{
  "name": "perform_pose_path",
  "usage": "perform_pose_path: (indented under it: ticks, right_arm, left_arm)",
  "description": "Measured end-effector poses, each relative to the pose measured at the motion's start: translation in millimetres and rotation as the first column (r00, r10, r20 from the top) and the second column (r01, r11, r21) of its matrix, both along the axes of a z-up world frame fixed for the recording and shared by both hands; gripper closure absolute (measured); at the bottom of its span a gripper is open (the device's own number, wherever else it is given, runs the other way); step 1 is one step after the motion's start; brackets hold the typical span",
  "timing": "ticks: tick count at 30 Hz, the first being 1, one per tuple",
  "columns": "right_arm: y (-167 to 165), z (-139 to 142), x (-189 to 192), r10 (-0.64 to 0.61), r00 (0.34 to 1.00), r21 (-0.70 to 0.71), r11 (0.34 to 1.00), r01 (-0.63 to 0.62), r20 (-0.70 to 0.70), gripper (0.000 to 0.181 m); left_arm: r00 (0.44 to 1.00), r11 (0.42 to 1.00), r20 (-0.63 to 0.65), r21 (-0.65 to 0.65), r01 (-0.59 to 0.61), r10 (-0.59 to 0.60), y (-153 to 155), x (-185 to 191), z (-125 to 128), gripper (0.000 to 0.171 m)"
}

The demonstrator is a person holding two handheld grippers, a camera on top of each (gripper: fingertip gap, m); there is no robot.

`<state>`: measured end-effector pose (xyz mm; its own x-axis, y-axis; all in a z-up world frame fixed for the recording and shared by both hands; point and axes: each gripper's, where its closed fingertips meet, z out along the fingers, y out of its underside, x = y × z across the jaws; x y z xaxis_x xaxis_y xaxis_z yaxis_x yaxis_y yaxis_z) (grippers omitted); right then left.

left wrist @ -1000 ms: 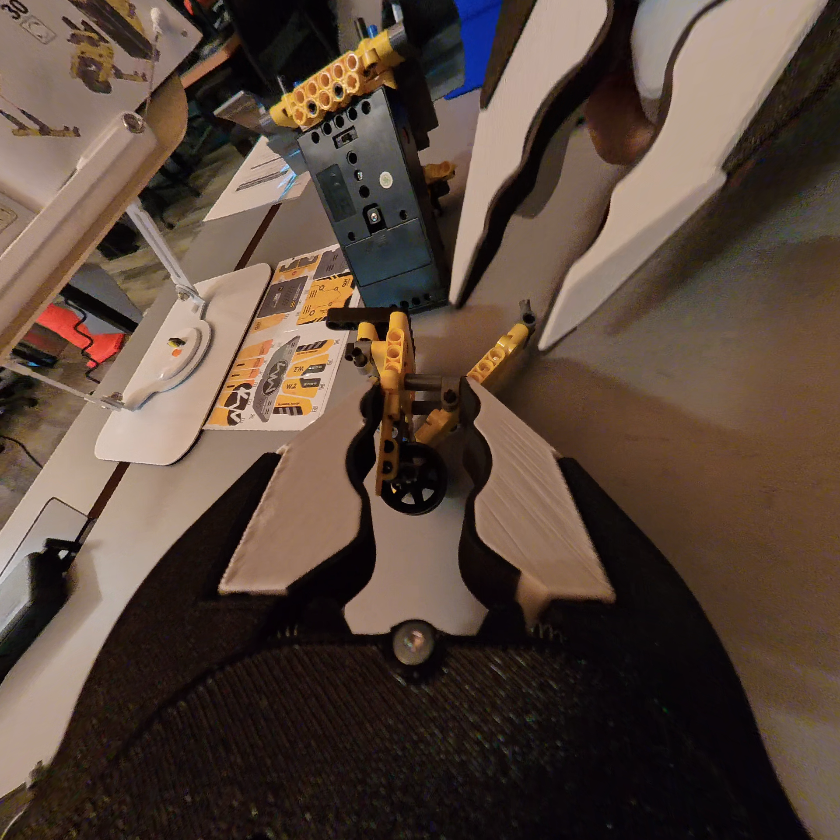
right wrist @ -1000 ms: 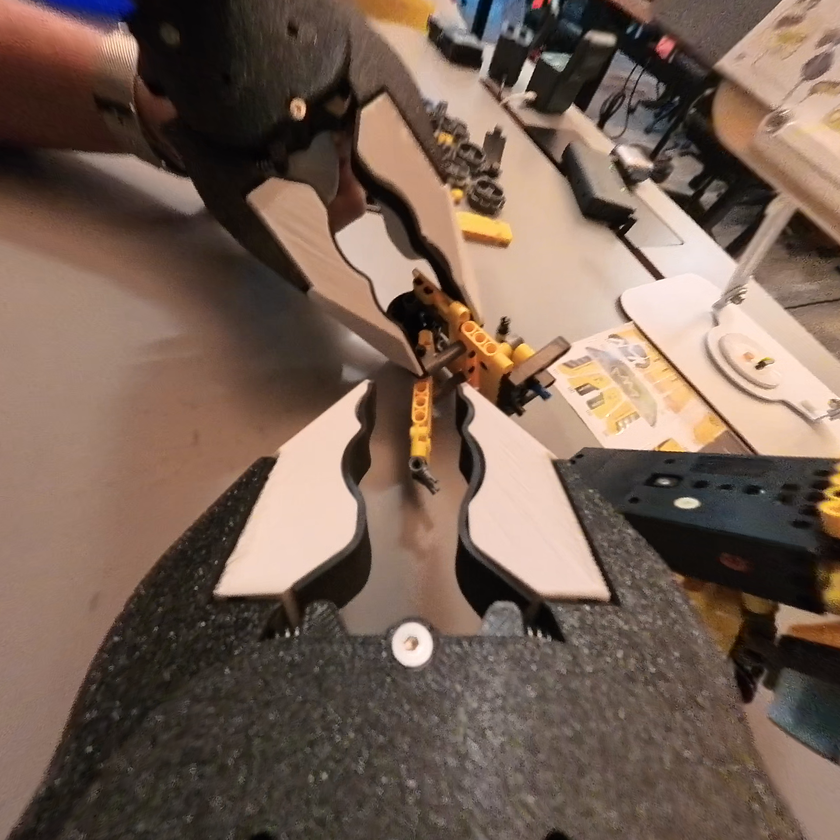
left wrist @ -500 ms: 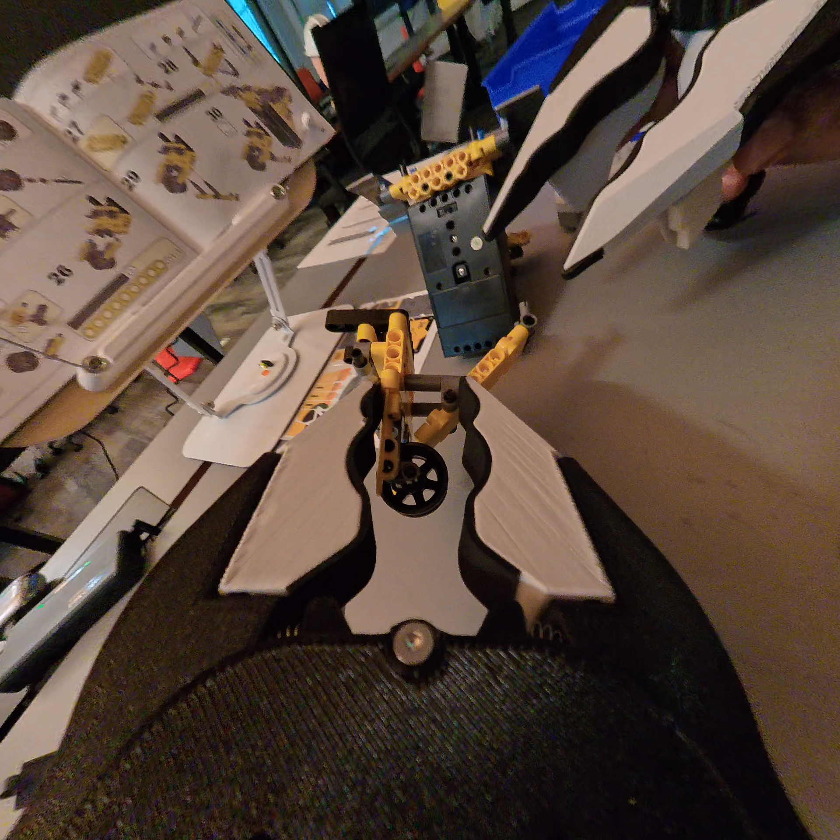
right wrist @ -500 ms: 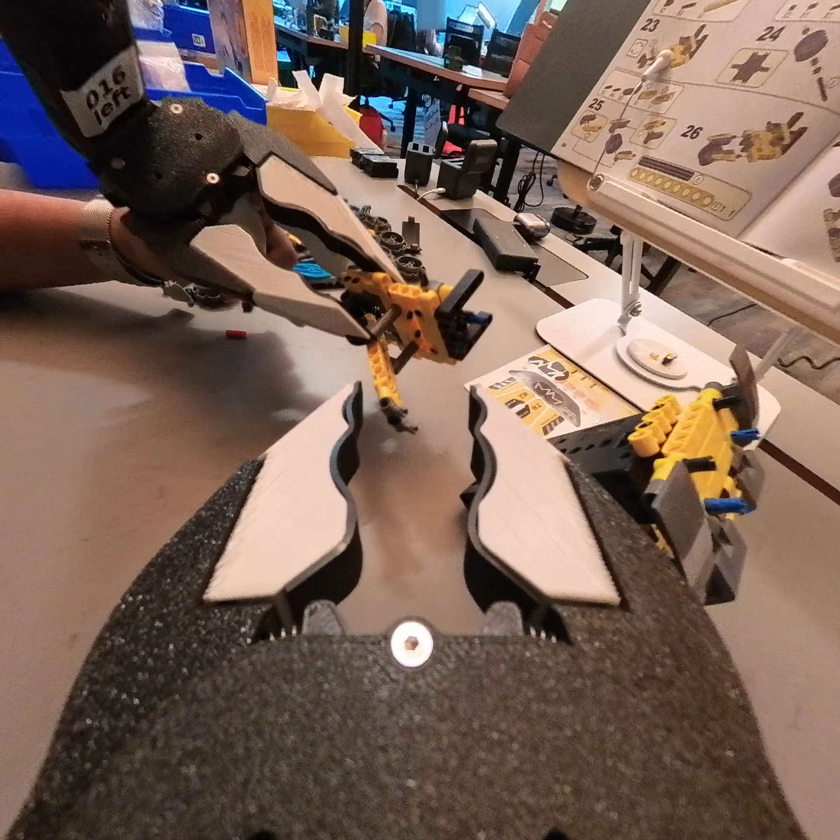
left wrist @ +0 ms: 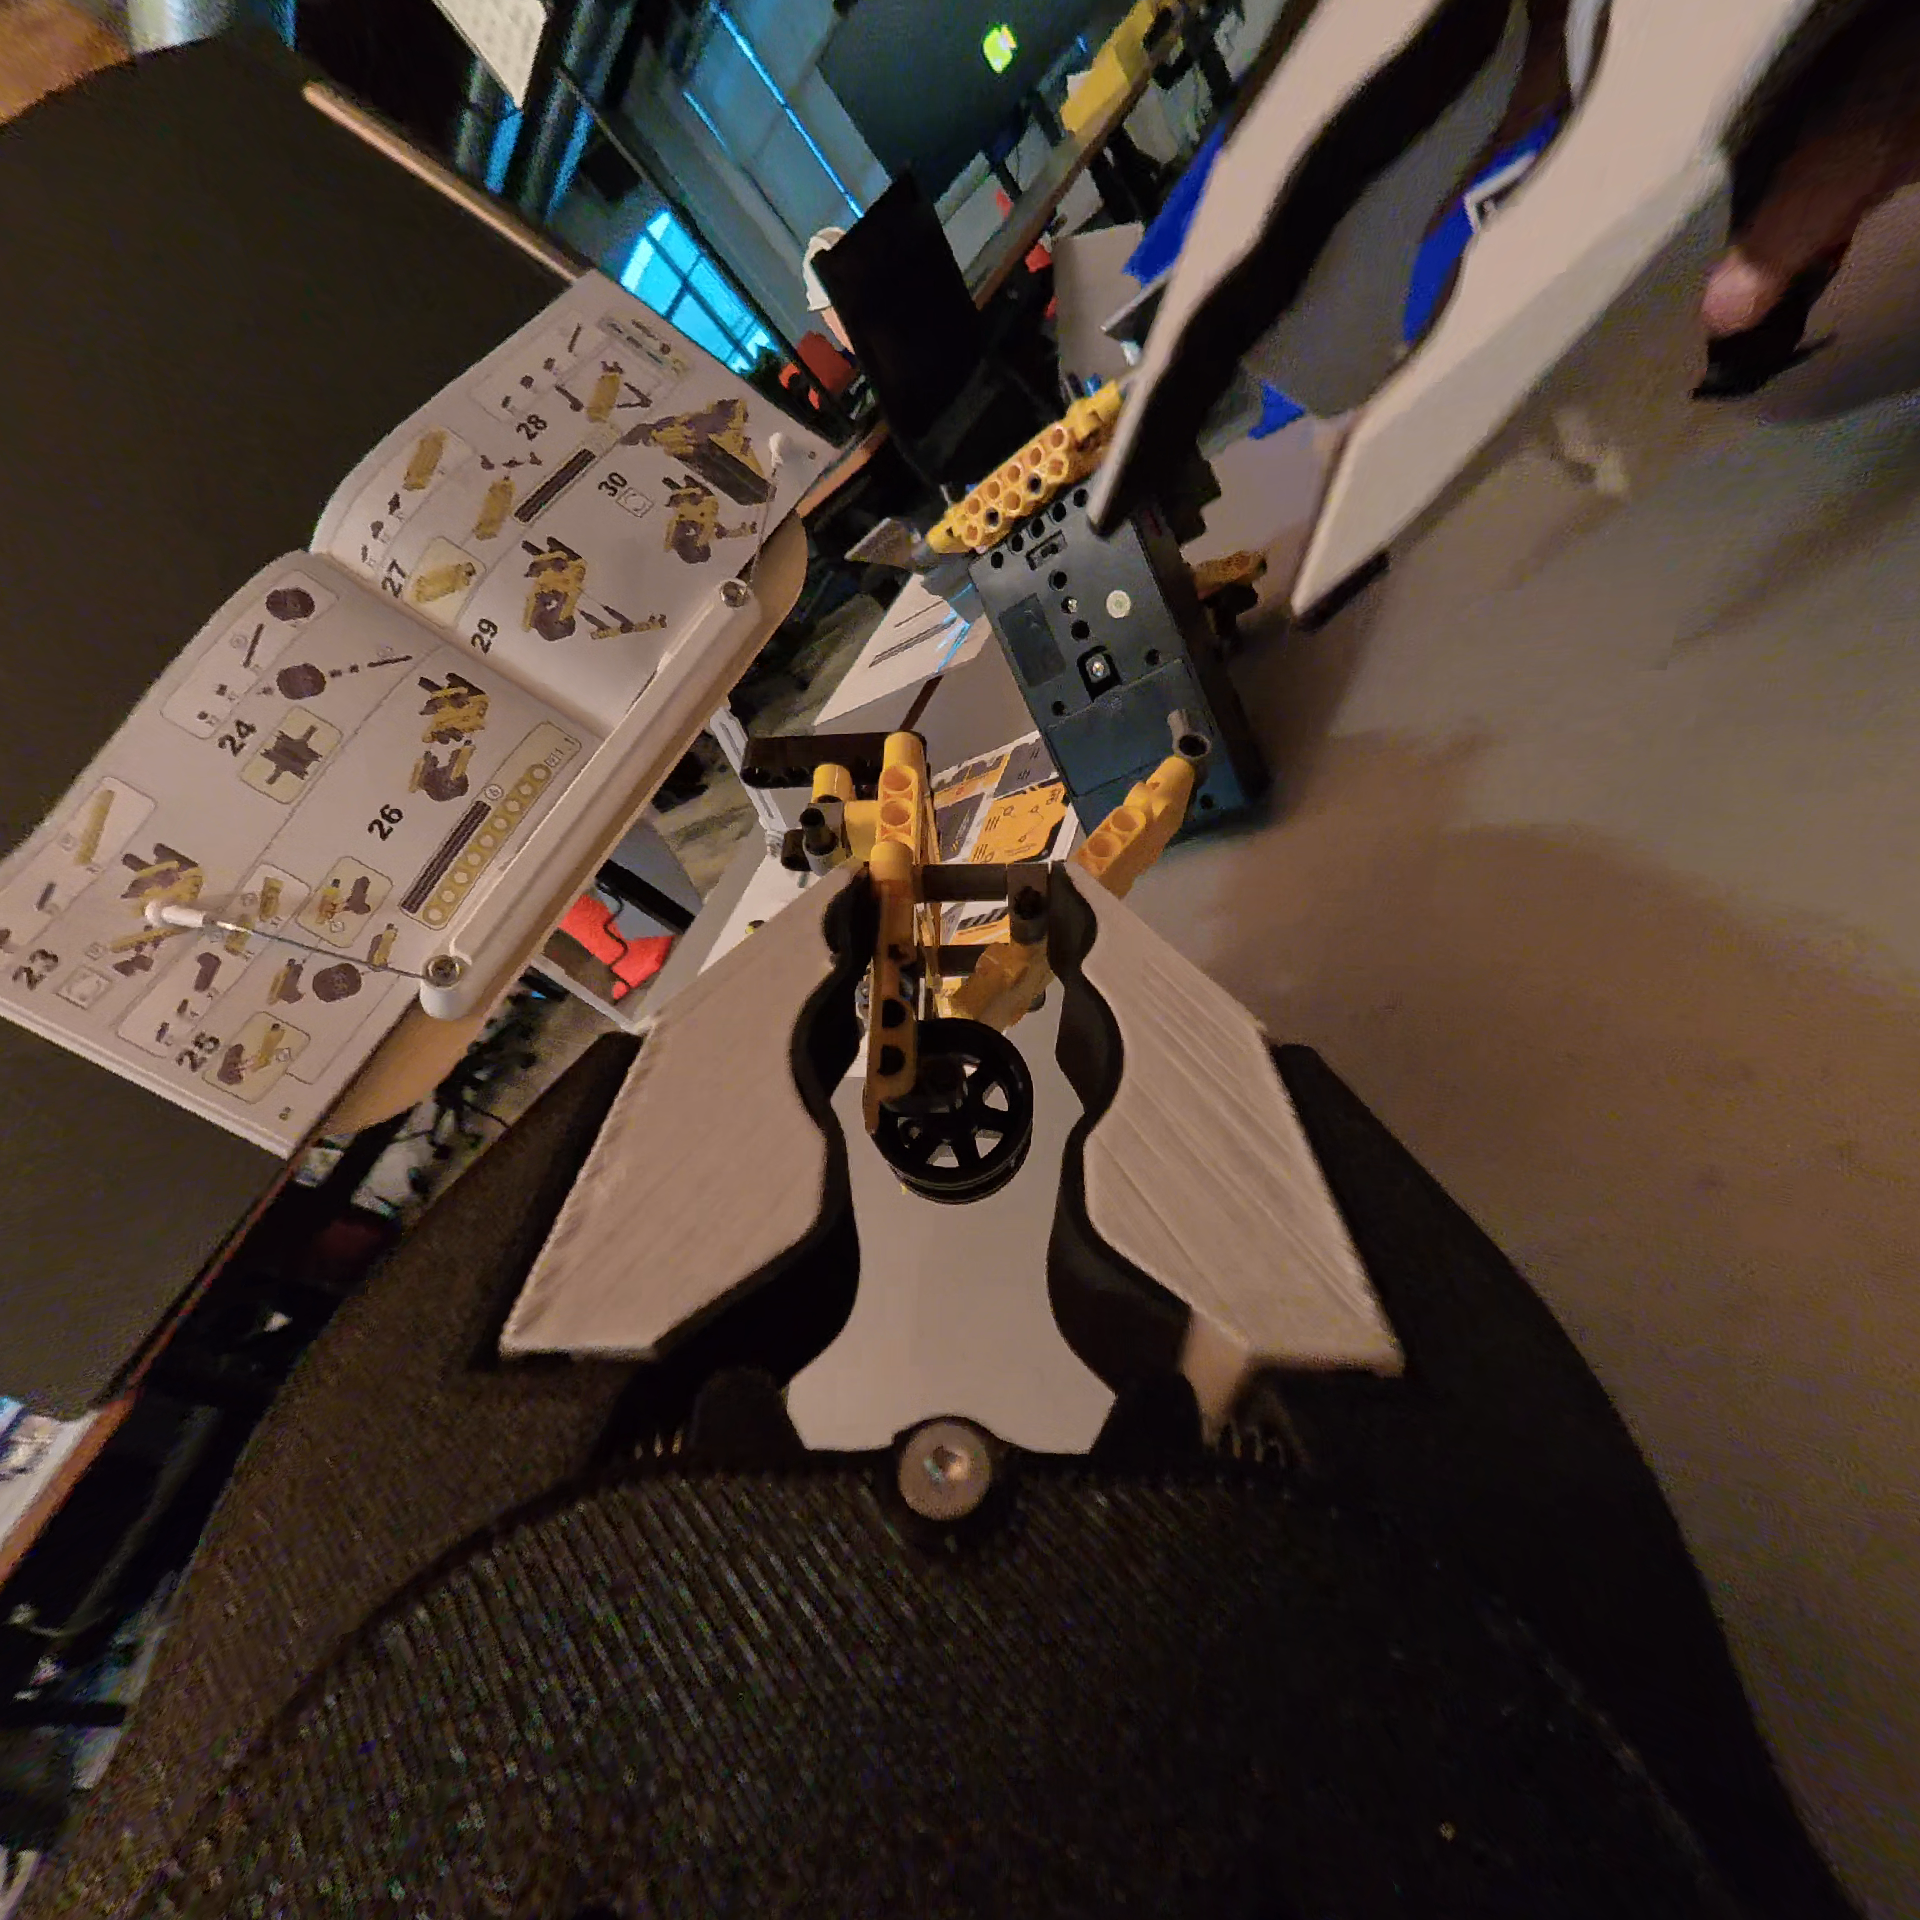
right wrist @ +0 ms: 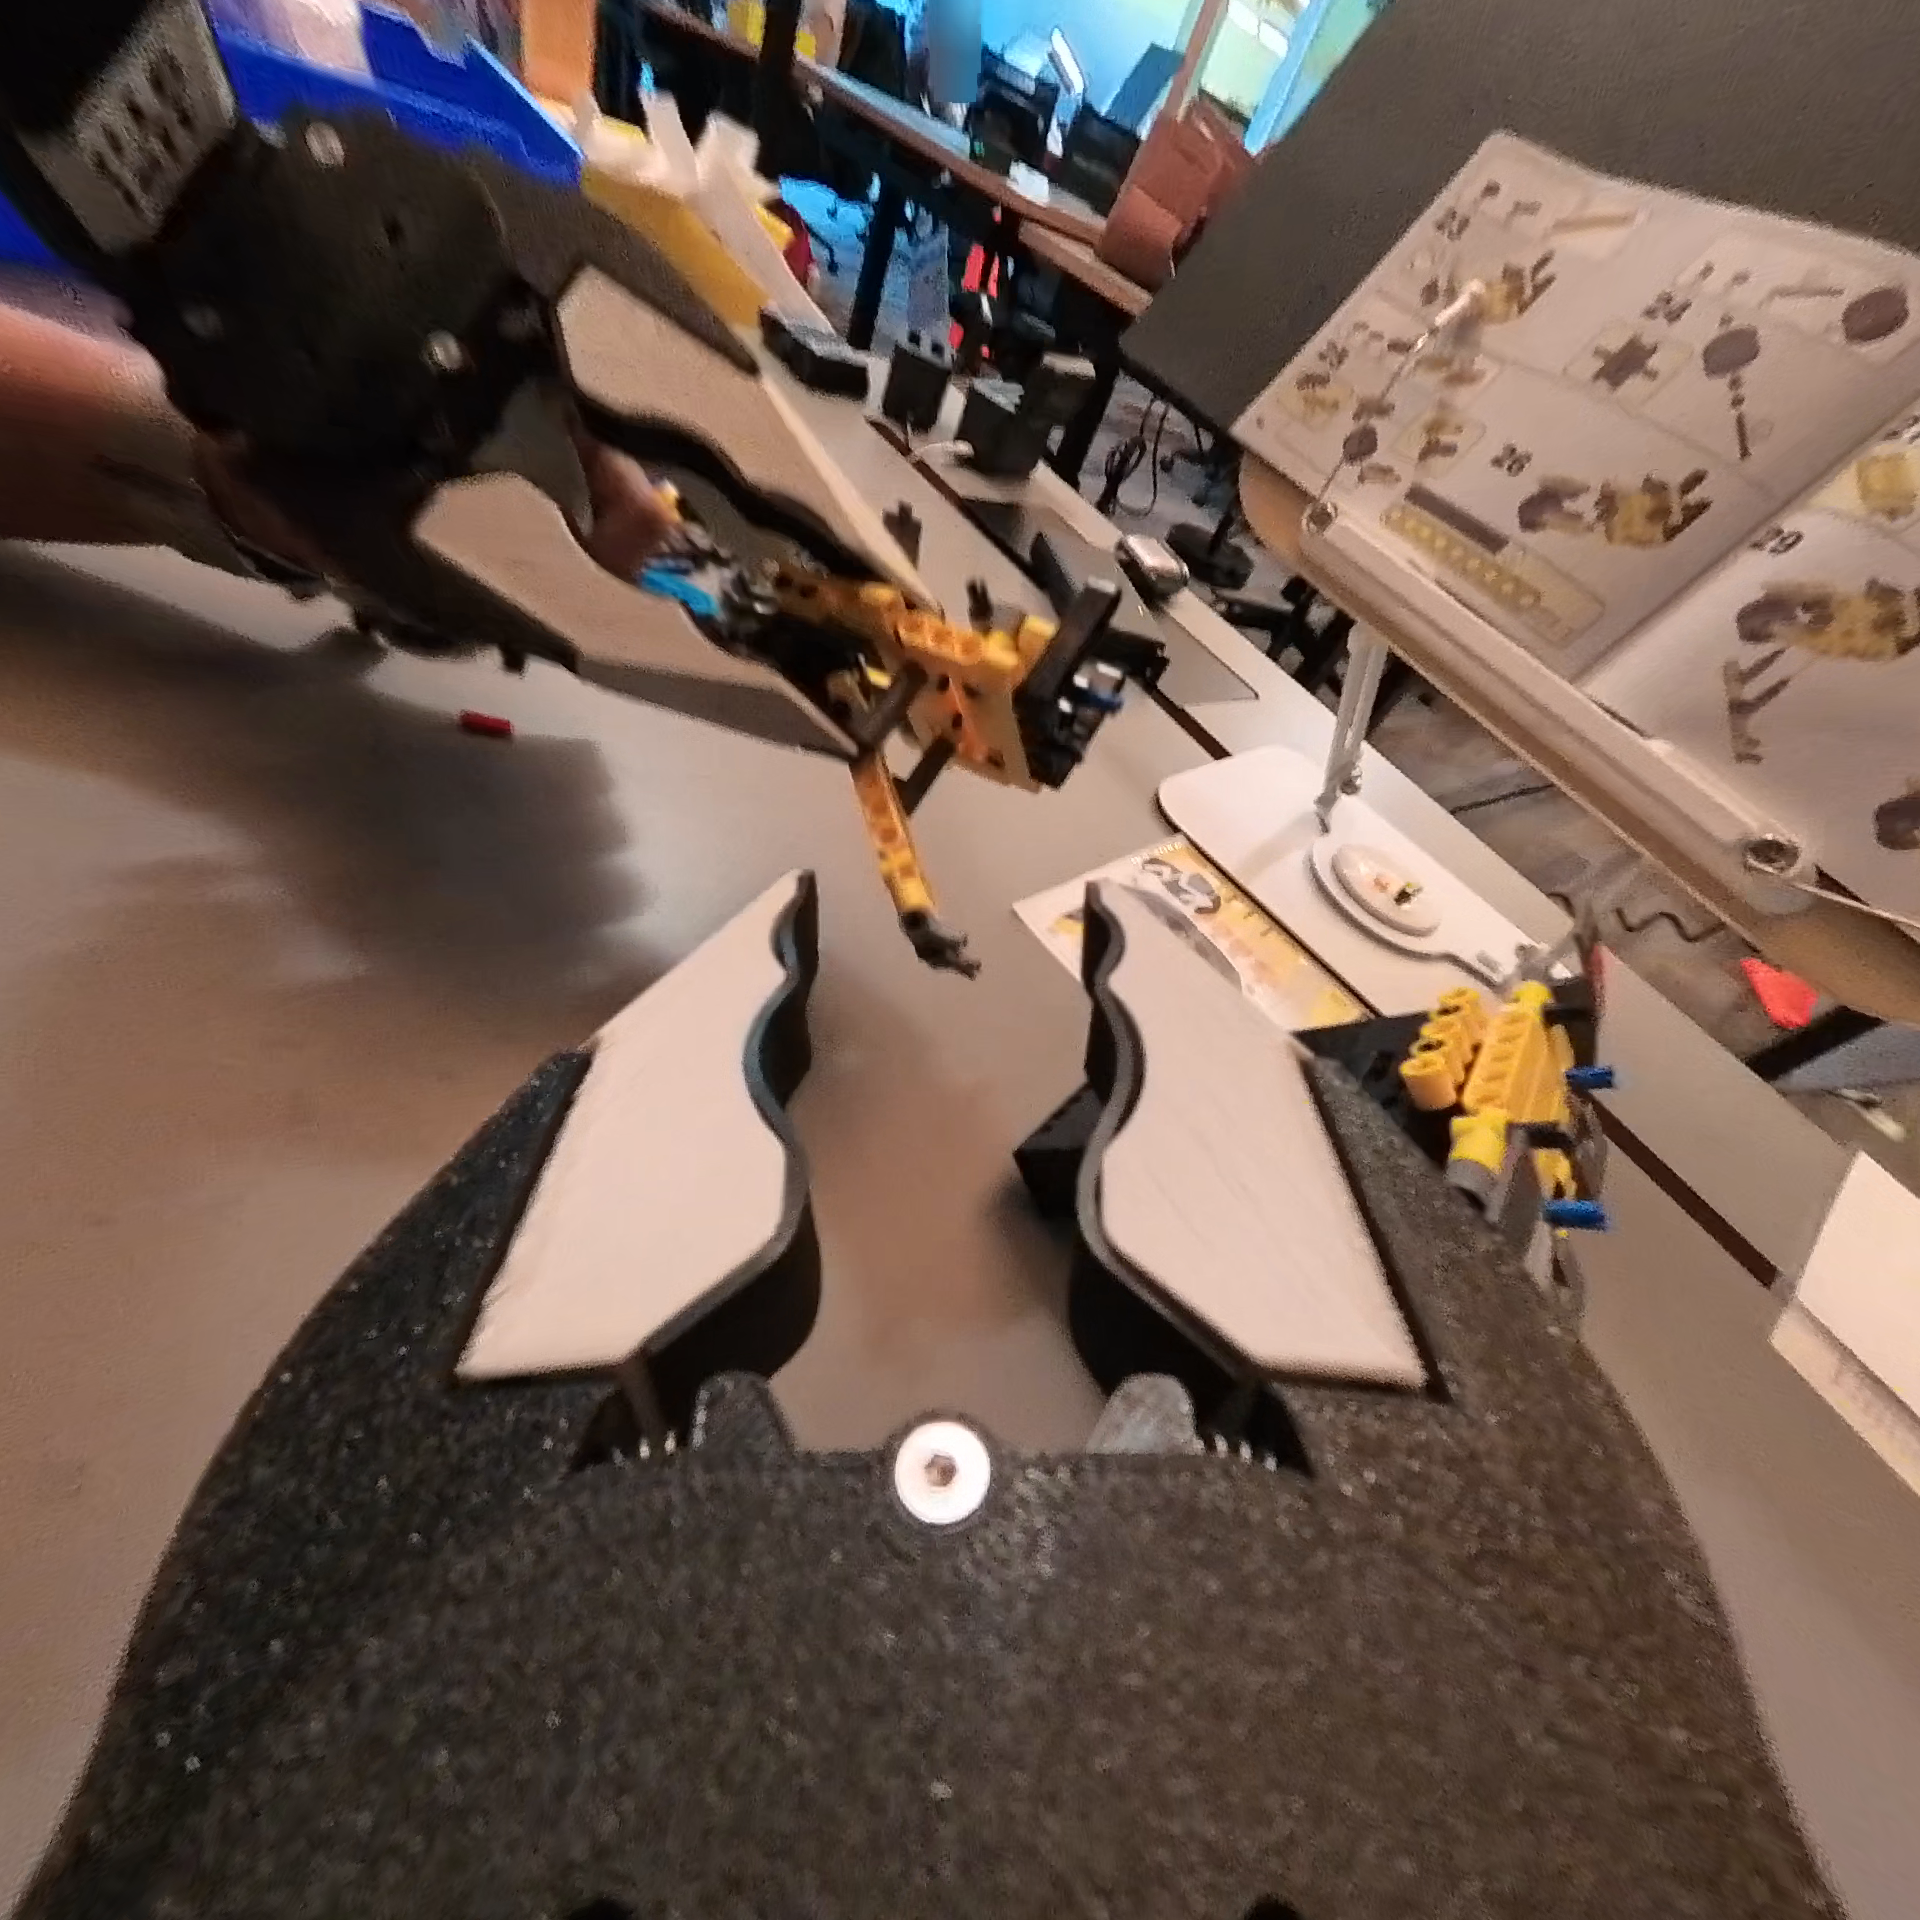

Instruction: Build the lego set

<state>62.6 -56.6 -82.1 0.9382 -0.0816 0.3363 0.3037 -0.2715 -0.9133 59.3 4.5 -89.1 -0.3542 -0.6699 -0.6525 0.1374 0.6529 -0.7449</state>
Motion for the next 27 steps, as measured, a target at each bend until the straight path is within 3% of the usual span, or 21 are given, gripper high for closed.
perform_pose_path:
  ticks: [6,12,17,27]
  right_arm:
    - [-13,19,15,-0.027,0.996,0.069,0.997,0.032,-0.080,0.131]
    - [-14,15,20,-0.023,0.990,0.062,0.998,0.032,-0.136,0.129]
    - [-7,2,11,0.019,0.976,0.021,1.000,-0.015,-0.216,0.111]
    - [-6,7,2,0.115,0.904,0.105,0.991,-0.079,-0.412,0.110]
  left_arm:
    - [0.999,0.990,0.047,0.143,0.011,-0.018,-16,-4,-7,0.143]
    - [0.994,0.952,0.104,0.306,0.010,-0.044,-28,-9,-15,0.143]
    - [0.989,0.950,0.132,0.312,0.027,-0.071,-37,-13,-12,0.143]
    - [0.976,0.942,0.169,0.326,0.078,-0.139,-57,-24,-9,0.143]
